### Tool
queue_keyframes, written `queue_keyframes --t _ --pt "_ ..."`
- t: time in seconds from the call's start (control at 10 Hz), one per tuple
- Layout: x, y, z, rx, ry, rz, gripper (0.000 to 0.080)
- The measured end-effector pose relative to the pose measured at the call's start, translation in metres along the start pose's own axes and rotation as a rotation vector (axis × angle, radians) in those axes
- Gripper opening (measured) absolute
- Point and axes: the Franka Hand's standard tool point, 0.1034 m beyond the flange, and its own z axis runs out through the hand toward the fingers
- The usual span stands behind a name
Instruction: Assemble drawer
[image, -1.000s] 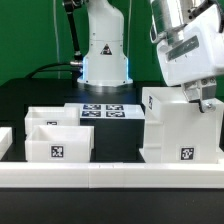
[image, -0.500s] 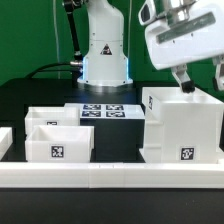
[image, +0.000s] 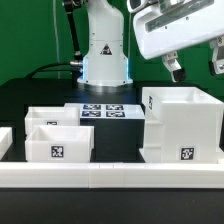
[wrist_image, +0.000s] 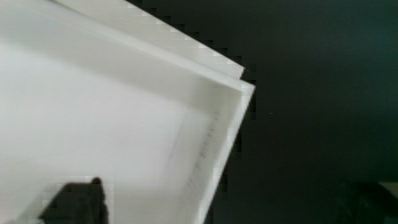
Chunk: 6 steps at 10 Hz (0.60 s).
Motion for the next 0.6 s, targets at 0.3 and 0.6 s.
queue_keyframes --t 0.3,0.6 --pt "0.014 0.016 -0.002 -0.052 -0.019 -0.4 0.0648" --pt "0.019 0.021 -0.004 -0.072 -0.023 -0.65 0.0648"
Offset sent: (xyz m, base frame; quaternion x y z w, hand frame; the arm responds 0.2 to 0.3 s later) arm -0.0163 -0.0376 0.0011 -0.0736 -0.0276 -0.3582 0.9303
